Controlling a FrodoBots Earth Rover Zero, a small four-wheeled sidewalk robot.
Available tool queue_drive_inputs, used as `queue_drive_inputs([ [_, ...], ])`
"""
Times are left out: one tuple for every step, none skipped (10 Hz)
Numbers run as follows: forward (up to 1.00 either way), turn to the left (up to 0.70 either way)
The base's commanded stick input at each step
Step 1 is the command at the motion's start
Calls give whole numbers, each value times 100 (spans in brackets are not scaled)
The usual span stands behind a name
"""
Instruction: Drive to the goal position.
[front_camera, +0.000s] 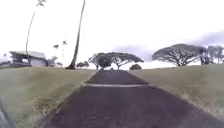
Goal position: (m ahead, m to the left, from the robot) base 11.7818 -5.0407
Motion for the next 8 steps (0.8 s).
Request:
queue_drive_inputs([
  [84, 0],
  [84, 0],
  [84, 0],
  [84, 0],
  [84, 0],
  [84, 0],
  [84, 0],
  [84, 0],
])
